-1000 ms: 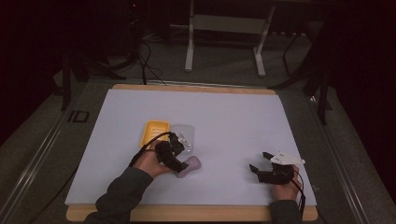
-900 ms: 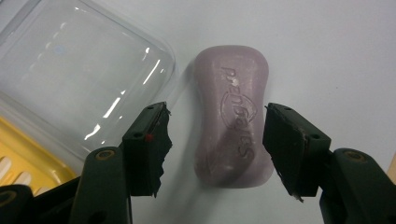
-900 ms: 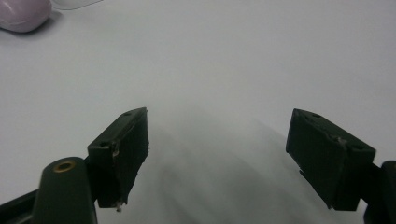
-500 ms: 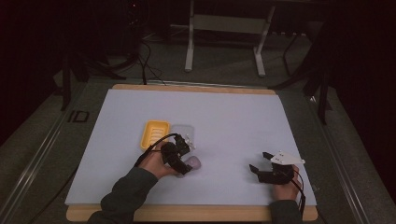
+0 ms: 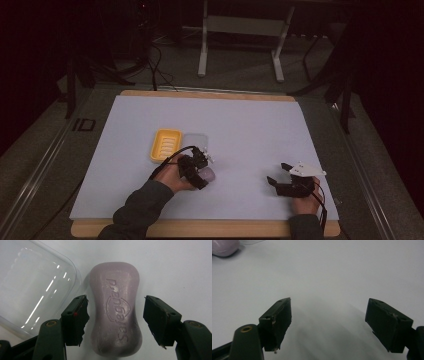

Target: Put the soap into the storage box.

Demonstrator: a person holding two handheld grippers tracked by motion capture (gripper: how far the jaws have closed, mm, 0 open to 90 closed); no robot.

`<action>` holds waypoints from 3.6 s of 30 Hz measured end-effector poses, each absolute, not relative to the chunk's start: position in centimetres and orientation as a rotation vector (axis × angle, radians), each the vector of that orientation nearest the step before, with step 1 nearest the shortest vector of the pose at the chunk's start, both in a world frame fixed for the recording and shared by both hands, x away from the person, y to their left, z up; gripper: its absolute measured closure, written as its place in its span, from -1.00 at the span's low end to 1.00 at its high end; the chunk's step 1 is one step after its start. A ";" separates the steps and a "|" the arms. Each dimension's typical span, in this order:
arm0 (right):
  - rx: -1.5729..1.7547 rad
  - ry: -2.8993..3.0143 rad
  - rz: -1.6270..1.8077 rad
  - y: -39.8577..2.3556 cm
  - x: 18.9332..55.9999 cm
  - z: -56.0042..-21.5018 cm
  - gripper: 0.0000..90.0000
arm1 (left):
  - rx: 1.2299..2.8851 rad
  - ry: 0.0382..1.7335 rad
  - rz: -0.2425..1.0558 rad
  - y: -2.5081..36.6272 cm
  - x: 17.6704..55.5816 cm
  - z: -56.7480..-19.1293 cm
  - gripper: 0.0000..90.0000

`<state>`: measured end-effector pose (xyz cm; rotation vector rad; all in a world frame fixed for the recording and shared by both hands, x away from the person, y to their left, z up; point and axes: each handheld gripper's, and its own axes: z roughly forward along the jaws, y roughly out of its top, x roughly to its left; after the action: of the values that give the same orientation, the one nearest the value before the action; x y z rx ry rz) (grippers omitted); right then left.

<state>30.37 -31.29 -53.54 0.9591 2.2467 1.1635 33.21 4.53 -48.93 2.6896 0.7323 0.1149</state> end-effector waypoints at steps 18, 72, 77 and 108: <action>0.957 2.249 1.159 -31.3 30.4 -53.5 -0.54 | 2.767 0.720 0.065 3.9 33.9 -49.9 0.06; 0.957 2.250 1.160 -31.3 30.4 -53.5 -0.54 | 2.840 0.661 0.078 3.7 35.1 -47.6 0.11; 0.957 2.250 1.159 -31.3 30.4 -53.5 -0.54 | 2.836 0.666 0.087 4.0 35.2 -47.1 0.11; 0.955 2.249 1.161 -31.3 30.4 -53.5 -0.54 | 2.796 0.697 0.148 5.8 36.8 -43.8 0.11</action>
<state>30.38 -31.29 -53.54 0.9555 2.2487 1.1607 36.83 5.77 -43.83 2.7962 0.6967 0.1478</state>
